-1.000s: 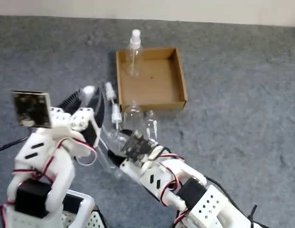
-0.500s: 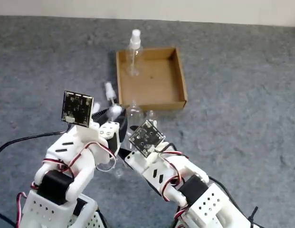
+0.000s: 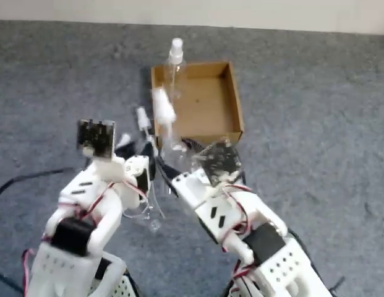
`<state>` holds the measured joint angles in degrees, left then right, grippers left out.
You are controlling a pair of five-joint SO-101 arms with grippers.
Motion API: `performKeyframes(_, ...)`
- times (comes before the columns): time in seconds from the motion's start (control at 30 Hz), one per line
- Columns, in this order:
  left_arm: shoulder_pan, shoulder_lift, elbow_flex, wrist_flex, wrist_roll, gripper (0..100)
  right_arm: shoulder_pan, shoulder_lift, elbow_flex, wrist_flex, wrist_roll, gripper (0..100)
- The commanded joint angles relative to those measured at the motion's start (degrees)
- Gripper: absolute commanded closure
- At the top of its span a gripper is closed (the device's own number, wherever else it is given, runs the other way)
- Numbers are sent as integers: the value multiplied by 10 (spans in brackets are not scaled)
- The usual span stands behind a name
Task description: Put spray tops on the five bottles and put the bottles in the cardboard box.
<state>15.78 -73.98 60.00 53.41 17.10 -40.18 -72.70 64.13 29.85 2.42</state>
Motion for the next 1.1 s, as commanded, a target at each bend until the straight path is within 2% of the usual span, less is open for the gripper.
performKeyframes(0.0, 8, -3, -5, -3, -3, 992, 13, -9, -52, -15, -5, 995)
performKeyframes(0.23, 2, -4, -5, -3, -4, 992, 14, -9, -51, -15, -4, 995)
performKeyframes(0.43, -96, -4, -4, -22, -5, 992, 15, -15, -62, -17, -4, 995)
performKeyframes(0.53, -148, -3, -1, -47, -5, 992, 16, -13, -124, -17, -4, 995)
performKeyframes(0.63, -158, -3, -1, -52, -5, 992, 39, -16, -183, -15, -4, 995)
performKeyframes(0.73, -159, 0, -1, -65, -5, 992, 17, -66, -218, 15, -2, 995)
performKeyframes(0.83, -165, 2, 10, -104, -5, 992, -12, -126, -164, 37, 26, 995)
performKeyframes(1.07, -158, 2, 57, -204, -21, 992, 26, -194, 31, -12, 40, 995)
